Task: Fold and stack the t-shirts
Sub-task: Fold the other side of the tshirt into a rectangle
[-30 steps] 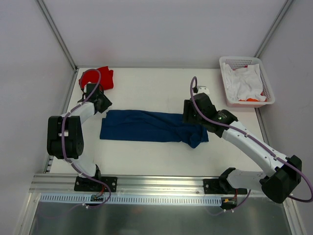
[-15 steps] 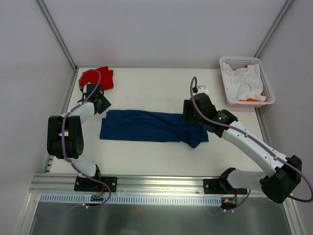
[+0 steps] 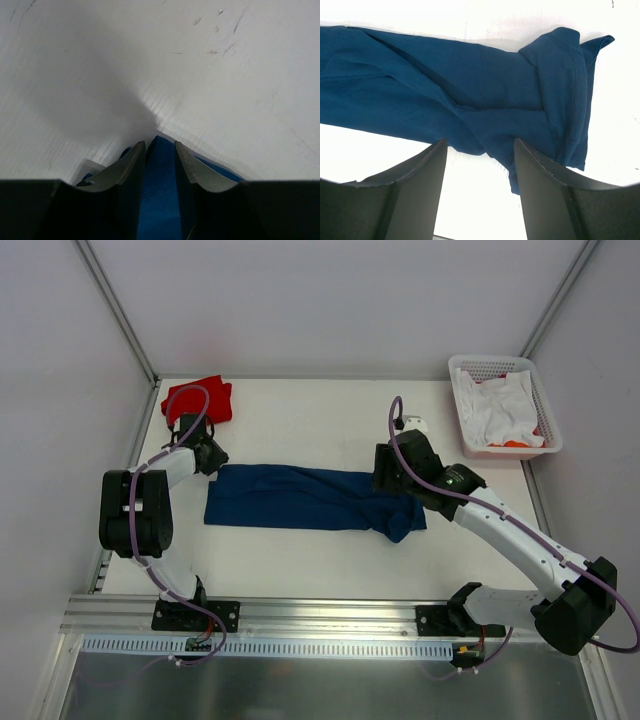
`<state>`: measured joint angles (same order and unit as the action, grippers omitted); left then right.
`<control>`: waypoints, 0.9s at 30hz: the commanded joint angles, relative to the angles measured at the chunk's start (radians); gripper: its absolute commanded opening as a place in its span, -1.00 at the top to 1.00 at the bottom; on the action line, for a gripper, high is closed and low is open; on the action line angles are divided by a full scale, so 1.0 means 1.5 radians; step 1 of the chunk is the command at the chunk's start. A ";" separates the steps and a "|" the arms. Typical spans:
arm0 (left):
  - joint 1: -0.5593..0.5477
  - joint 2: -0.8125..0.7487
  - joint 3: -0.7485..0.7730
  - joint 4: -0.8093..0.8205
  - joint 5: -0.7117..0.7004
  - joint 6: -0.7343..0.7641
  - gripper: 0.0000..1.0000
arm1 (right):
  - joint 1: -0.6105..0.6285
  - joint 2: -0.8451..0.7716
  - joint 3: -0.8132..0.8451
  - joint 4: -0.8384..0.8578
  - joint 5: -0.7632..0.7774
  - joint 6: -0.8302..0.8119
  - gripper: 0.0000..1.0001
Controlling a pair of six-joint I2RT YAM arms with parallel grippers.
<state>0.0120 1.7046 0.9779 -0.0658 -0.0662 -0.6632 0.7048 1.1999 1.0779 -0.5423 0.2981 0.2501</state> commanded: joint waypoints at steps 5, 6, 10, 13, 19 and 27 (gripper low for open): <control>-0.004 -0.009 0.015 0.000 0.029 -0.005 0.47 | 0.004 -0.006 0.002 0.016 0.002 0.003 -0.18; -0.004 -0.009 0.013 0.000 0.031 -0.007 0.47 | 0.004 -0.006 0.001 0.017 0.001 0.003 -0.18; -0.004 -0.010 0.007 0.006 0.038 -0.009 0.52 | 0.004 -0.010 -0.004 0.017 0.004 0.004 -0.18; -0.005 -0.010 0.004 0.010 0.041 -0.011 0.54 | 0.003 -0.014 -0.008 0.017 0.005 0.005 -0.18; -0.005 -0.013 -0.002 0.016 0.058 -0.018 0.66 | 0.004 -0.022 -0.013 0.017 0.012 0.007 -0.18; -0.004 -0.018 -0.007 0.018 0.062 -0.022 1.00 | 0.004 -0.028 -0.018 0.016 0.013 0.008 -0.18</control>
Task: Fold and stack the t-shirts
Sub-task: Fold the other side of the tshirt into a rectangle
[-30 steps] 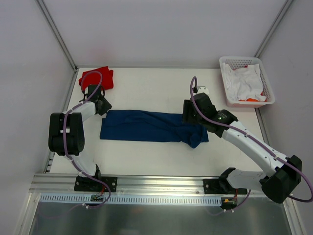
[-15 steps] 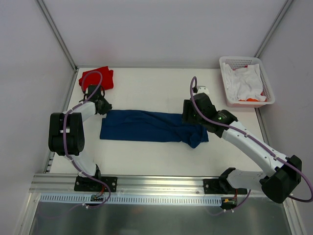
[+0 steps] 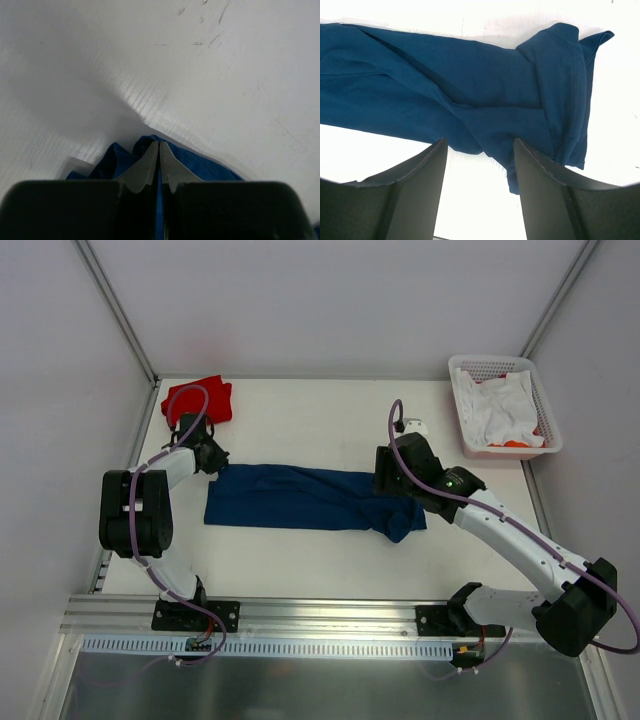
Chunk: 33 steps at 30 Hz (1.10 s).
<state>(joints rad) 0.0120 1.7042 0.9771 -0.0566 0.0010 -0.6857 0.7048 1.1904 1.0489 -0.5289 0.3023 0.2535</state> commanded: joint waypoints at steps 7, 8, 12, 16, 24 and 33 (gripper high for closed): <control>-0.004 -0.052 -0.013 0.011 0.017 -0.008 1.00 | 0.003 -0.017 0.000 0.008 0.008 0.008 -0.18; -0.005 -0.061 -0.016 0.011 0.017 -0.008 1.00 | 0.004 -0.017 0.001 0.008 0.009 0.007 -0.17; -0.005 -0.130 -0.036 0.002 0.007 -0.009 1.00 | 0.004 -0.010 0.000 0.010 0.006 0.006 -0.17; -0.004 -0.193 -0.052 -0.019 0.003 -0.013 1.00 | 0.004 -0.001 0.001 0.015 0.000 0.005 -0.17; -0.005 -0.322 -0.100 -0.078 0.003 -0.025 1.00 | 0.003 0.001 0.001 0.022 -0.006 0.002 -0.17; -0.005 -0.430 -0.206 -0.139 0.004 -0.054 1.00 | 0.004 -0.010 -0.002 0.021 0.000 0.002 -0.17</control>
<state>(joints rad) 0.0120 1.1126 0.7132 -0.2054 -0.0002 -0.7284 0.7048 1.1927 1.0489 -0.5159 0.2985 0.2535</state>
